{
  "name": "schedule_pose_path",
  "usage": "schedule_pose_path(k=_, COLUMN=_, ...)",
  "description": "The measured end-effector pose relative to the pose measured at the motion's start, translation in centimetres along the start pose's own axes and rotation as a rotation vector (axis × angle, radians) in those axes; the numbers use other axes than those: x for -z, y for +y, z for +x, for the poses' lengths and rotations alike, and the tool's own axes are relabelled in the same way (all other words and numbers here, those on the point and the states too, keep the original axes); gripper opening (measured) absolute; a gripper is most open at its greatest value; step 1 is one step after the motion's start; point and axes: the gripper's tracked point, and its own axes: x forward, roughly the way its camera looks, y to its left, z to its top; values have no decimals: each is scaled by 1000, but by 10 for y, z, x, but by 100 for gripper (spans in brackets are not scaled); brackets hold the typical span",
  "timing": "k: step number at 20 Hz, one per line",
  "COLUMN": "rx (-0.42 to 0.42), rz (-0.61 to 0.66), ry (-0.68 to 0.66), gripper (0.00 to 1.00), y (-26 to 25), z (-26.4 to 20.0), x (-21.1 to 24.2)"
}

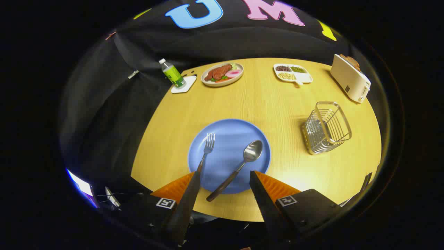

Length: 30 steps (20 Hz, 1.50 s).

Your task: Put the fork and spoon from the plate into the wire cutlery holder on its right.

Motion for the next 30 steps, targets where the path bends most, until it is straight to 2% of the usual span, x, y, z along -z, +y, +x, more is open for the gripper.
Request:
schedule_pose_path(k=2, rx=49, rz=-6, ry=59, gripper=90, y=-8, z=26, x=12)
schedule_pose_path(k=3, rx=67, rz=-1, ry=79, gripper=82, y=-11, z=38, x=17)
schedule_pose_path(k=6, rx=126, rz=8, ry=141, gripper=76, y=-21, z=66, x=28)
schedule_pose_path(k=8, rx=182, rz=26, ry=170, gripper=60, y=-30, z=70, x=34)
schedule_pose_path(k=10, rx=238, rz=13, ry=162, gripper=35, y=-45, z=72, x=30)
schedule_pose_path(k=12, rx=189, rz=19, ry=152, gripper=10, y=-39, z=74, x=26)
schedule_pose_path(k=13, rx=142, rz=37, ry=146, gripper=6, y=-34, z=74, x=24)
schedule_pose_path(k=20, rx=30, rz=41, ry=88, gripper=6, y=-23, z=43, x=-6)
schedule_pose_path(k=26, rx=-31, rz=-101, ry=38, gripper=6, y=-36, z=-27, x=-52)
schedule_pose_path(k=30, rx=-39, rz=-119, ry=-4, gripper=6, y=-63, z=-74, x=-83)
